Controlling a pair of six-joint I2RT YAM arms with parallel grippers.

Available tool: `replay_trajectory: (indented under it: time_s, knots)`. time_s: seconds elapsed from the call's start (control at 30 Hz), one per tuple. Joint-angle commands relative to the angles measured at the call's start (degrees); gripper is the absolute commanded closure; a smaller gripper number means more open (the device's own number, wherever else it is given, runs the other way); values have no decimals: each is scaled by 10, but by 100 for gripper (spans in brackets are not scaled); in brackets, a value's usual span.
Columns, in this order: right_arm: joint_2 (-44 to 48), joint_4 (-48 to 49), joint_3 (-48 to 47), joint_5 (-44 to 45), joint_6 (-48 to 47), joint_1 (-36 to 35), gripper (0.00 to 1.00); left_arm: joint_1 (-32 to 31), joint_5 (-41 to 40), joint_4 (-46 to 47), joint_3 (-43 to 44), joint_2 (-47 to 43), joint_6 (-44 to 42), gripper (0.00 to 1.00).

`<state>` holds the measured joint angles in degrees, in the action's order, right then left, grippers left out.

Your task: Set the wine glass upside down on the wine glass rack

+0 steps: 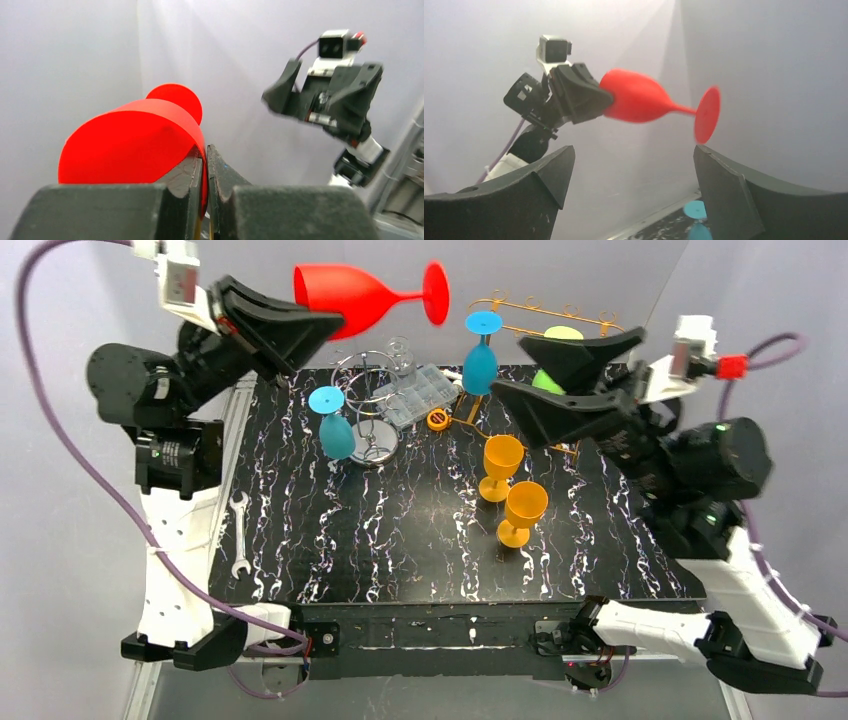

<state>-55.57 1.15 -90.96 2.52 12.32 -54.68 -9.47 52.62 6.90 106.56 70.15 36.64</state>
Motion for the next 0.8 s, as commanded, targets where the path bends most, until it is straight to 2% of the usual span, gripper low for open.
replay_trajectory:
  time_s: [0.0,0.13,0.23,0.27,0.33,0.5,0.57,0.67,0.77]
  knots:
    - [-88,137,32,-100,128,-3,2,2,-69,38,104,31,-26,100]
    - [-151,304,46,-146,260,-3,2,2,-59,40,137,32,-129,100]
    - [-215,406,20,-168,362,-3,2,-1,-56,103,54,-18,-275,100]
    - [-236,442,11,-170,402,-3,2,-4,-45,130,18,-36,-334,100]
    - [-275,483,-17,-170,439,-3,2,-14,-11,155,-47,-69,-517,100]
    - [-319,506,-68,-168,440,-3,2,-30,51,168,-185,-137,-867,100]
    - [-323,515,-71,-168,430,-3,2,-31,67,172,-211,-152,-930,100]
    - [-327,553,-63,-160,428,-3,1,-37,77,176,-234,-164,-982,100]
    - [-338,590,-65,-155,435,-3,2,-46,83,180,-246,-172,-1002,100]
